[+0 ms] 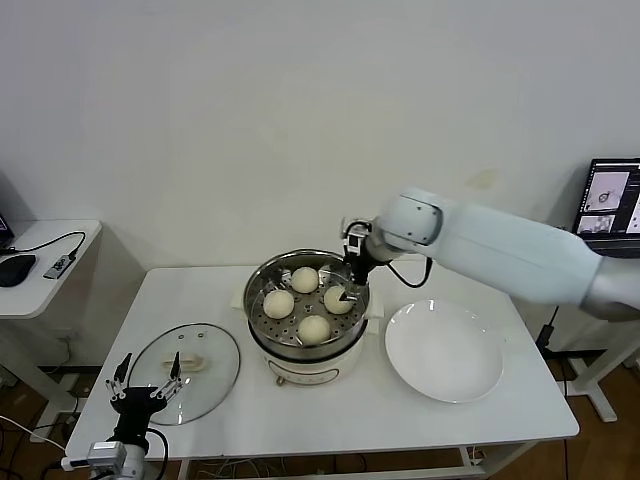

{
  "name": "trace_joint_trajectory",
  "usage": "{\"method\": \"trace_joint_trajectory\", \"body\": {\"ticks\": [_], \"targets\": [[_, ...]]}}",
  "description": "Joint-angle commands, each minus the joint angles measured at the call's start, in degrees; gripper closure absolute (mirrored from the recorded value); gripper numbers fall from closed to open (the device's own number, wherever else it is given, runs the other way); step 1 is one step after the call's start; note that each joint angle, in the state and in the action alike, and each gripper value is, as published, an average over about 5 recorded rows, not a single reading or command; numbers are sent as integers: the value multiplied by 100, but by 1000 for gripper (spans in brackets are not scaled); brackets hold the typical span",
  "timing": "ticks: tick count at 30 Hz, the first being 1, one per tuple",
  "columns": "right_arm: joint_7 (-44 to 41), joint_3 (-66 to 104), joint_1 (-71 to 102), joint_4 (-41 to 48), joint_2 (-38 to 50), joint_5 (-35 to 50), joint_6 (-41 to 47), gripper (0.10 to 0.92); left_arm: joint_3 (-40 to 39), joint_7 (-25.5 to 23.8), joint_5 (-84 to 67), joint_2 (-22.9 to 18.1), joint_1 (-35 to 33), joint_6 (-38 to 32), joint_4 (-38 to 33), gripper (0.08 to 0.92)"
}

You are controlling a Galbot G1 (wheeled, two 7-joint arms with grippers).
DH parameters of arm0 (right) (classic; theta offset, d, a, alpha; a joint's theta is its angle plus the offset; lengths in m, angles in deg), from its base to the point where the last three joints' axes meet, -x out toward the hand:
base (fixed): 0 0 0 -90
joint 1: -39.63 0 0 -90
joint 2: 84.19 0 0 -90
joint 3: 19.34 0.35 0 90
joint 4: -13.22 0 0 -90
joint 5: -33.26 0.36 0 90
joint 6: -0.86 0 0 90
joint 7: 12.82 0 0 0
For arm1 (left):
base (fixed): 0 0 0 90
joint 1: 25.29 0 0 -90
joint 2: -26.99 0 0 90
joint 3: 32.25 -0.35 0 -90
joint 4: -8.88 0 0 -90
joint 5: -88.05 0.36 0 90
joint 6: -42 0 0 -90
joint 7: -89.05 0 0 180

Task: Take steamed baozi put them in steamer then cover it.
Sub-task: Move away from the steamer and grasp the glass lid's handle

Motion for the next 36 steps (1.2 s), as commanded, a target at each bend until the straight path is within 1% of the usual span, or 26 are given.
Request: {"method": "trace_joint_trajectory", "body": {"ticks": [1,3,6,9,12,14,17,21,24,28,32,36], "targets": [[2148,1744,1809,-1772,1745,555,-1323,203,-22,-70,87,14,-5,-26,-18,177],[2526,2511,2725,-1966,1927,434,-1760,203,-28,-87,89,13,-3,-34,-29,177],[2958,3966,4316,-2195,1952,74,-2233,203,-30,-98,99,-3,1,-64,-28,177],[3055,5636,6122,-2321,1640,-704,-2724,203,-39,-92,174,-18,-15,-92,-20,177],[2935,7117,7654,-2291,1035,-1893,-3350,203,-56,-56,261,-28,-27,-79,-18,177],[2803,7968,8422,-2251,540,-2495,-3707,203,-70,1,511,-39,-27,-26,-26,177],[2573,8969,9306,-2209,-229,-2929,-4149,203,-117,249,1301,-59,-41,123,-27,177],[2357,9874,9999,-2106,-1180,-3168,-4583,203,-170,618,2345,-39,-47,190,90,177],[2247,10411,10367,-2090,-1790,-3192,-4689,203,-133,732,3363,50,-38,121,219,177],[2213,10912,10760,-2121,-2383,-3260,-4638,203,-45,756,4904,253,-147,10,312,177],[2491,11454,10993,-2348,-2900,-3571,-4176,203,115,655,5994,522,-448,65,332,177],[2736,11828,11136,-2566,-3005,-3394,-3772,203,214,447,6759,922,-764,84,513,177]]}}
